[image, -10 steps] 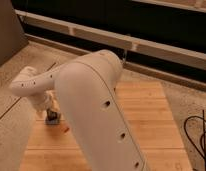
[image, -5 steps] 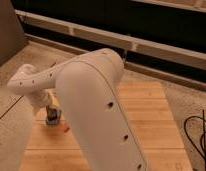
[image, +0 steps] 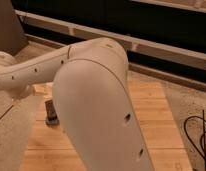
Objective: Place the eraser on the white sponge
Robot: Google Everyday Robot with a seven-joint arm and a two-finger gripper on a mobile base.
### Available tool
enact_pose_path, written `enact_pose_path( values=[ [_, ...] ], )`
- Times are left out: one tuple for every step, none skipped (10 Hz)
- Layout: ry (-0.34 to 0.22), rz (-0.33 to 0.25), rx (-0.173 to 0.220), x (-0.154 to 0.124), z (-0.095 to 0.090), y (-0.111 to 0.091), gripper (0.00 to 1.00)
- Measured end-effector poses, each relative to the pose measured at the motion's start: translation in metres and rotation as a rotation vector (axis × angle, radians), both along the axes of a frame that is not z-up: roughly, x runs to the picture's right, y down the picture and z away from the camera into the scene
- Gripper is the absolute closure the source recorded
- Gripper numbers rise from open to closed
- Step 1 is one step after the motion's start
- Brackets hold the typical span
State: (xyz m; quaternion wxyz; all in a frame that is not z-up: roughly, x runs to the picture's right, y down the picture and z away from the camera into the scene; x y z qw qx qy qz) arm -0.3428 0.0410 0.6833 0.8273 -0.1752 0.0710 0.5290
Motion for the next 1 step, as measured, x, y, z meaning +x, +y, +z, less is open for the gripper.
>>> enact_pose_path(
  values=[
    [0.002,-0.001,0.001,0.0010,0.0003,-0.0002,0.21]
  ],
)
